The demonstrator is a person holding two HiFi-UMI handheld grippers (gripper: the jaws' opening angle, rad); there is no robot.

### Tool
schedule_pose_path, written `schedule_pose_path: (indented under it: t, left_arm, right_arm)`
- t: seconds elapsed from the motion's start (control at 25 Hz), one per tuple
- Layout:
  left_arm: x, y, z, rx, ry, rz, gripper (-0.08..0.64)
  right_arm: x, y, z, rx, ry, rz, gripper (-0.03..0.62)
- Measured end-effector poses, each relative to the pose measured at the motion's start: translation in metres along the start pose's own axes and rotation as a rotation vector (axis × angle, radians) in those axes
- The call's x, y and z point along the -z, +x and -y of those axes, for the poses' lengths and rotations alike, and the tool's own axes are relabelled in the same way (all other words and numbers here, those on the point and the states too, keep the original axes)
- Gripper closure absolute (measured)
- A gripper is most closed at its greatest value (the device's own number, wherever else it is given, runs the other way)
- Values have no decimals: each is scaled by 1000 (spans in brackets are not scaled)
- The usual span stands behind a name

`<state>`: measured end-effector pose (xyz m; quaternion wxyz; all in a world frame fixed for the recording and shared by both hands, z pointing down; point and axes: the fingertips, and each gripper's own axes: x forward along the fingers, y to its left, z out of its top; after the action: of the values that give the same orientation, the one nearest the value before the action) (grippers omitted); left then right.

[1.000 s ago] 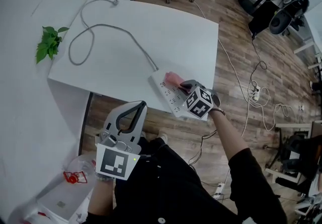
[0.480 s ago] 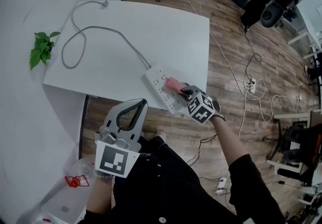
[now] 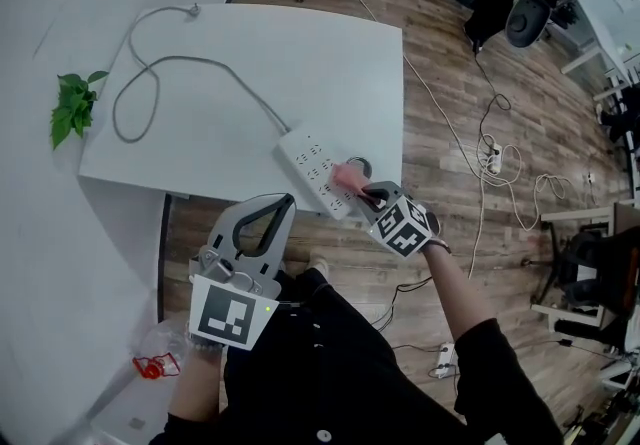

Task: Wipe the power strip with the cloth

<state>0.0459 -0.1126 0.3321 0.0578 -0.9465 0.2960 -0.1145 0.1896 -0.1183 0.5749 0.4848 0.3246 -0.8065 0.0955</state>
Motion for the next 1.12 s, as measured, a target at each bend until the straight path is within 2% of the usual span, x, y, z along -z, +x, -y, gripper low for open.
schedule_pose_path:
  t: [0.24,0.6,0.84,1.12]
  left_arm:
    - [-3,3,4,18,-2,9,546]
    - [-1,0,5,24,-4,16,546]
    - [-2,-4,1,9,-2,16,546]
    - [-1,-13,-8,-26,-5,19,546]
  right_arm:
    - [14,-9,-5,12,37,-13,541]
    - [12,-12,-2,55,20,-40,541]
    - [-6,-27,11,90,-3,-6,541]
    - [-48,-33,37,128,-67,48,541]
